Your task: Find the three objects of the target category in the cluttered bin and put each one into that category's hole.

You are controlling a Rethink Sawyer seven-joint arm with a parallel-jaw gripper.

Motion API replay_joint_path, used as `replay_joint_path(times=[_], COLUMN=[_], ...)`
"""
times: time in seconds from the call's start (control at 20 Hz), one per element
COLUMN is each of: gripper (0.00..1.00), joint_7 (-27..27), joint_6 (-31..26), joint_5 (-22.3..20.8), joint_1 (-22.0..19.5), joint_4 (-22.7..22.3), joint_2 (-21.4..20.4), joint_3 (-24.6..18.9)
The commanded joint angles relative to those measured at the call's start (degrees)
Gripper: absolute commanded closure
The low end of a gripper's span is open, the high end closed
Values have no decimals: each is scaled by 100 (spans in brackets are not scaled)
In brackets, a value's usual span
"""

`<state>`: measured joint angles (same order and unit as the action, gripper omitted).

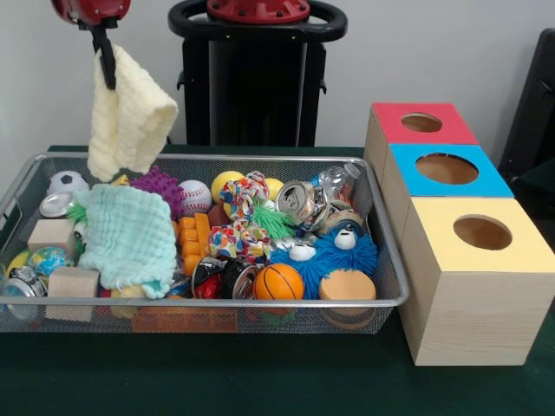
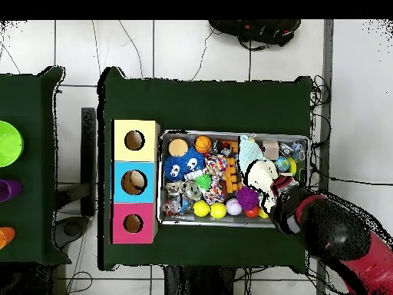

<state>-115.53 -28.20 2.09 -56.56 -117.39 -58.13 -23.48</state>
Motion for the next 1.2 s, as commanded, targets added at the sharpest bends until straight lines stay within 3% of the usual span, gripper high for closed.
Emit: replay_joint_path(times=[0.05,0.2,0.45,0.5,1.2], gripper=[100,100,100,0,0], joint_7=[283,48,72,44,-2], joint_6=[-156,-63,33,47,351], joint_5=[-617,-734,-755,-771,-788], joint_1=[258,401,331,335,279], joint_4=[268,263,259,251,158], joint_2=[-63,-158,-130,-137,-65], joint_3=[-14,179,78,81,-31])
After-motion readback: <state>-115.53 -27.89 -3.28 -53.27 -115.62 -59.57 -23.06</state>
